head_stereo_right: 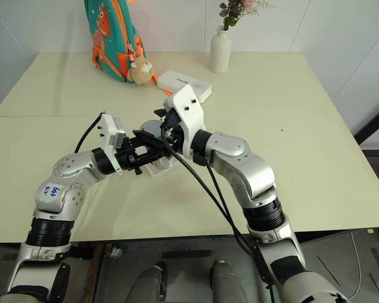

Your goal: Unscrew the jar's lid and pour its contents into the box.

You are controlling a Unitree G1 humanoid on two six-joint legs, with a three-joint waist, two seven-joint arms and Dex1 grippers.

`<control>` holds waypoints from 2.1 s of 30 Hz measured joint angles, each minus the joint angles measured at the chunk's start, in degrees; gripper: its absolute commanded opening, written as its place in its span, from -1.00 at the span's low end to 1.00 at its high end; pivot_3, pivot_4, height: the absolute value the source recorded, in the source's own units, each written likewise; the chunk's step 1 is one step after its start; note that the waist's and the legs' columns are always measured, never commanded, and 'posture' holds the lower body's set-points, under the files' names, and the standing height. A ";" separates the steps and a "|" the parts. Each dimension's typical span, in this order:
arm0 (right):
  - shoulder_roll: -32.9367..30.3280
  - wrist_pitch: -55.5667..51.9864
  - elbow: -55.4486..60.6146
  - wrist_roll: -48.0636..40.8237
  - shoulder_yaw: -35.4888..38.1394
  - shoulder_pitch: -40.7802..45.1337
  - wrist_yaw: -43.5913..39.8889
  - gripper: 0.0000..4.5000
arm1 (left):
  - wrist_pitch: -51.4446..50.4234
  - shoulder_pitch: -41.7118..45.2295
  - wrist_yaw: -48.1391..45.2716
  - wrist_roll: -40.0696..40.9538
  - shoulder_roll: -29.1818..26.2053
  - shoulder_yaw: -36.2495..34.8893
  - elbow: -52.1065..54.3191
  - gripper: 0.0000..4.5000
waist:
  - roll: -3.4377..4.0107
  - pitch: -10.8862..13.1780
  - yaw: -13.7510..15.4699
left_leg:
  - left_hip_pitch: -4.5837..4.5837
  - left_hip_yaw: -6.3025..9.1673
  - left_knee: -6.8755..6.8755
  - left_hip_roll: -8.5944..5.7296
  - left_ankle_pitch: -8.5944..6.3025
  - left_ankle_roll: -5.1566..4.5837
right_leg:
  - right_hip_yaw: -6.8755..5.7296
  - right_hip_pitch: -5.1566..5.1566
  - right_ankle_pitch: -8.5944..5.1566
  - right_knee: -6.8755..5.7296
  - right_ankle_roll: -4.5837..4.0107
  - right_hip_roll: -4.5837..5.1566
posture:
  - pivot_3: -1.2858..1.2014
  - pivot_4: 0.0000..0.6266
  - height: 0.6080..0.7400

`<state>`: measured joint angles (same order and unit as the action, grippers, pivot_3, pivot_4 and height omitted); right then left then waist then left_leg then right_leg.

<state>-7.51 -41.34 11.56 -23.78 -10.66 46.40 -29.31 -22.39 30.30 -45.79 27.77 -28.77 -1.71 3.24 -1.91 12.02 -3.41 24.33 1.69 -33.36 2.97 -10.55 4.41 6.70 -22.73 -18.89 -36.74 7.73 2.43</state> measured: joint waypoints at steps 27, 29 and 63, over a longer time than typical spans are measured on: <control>-12.36 3.96 -10.56 -9.53 0.12 9.12 -33.70 0.14 | -0.89 7.38 -25.09 4.37 -5.22 2.15 -4.41 -0.14 | 0.05 0.03 -0.33 | 0.03 0.00 0.15 0.03 0.00 0.00 | -0.06 0.00 -0.02 0.23 0.02 -0.03 | 0.03 -0.52 1.00; -12.35 4.71 -11.78 -9.54 -0.16 9.58 -34.74 0.14 | -0.86 7.61 -25.63 4.36 -5.26 2.22 -4.91 -0.14 | 0.05 0.03 -0.16 | 0.05 0.00 0.14 0.03 -0.01 0.00 | -0.06 0.00 -0.02 0.25 0.03 -0.02 | 0.03 -0.52 1.00; -9.07 3.58 -6.81 -8.04 0.03 7.00 -24.91 0.98 | -0.22 6.92 -24.37 4.34 -6.17 -0.50 -5.65 -0.14 | 0.08 0.05 0.04 | 0.08 0.03 0.02 0.04 -0.01 0.01 | -0.07 -0.02 -0.02 0.12 0.03 -0.02 | 0.03 -0.52 1.00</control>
<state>-16.58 -37.76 4.75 -31.82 -10.63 53.41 -54.23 -22.61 37.22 -70.16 32.11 -34.94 -2.21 -2.41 -1.83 12.07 -3.37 24.40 1.72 -33.34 3.01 -10.56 4.42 6.63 -22.75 -18.91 -36.62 7.77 2.40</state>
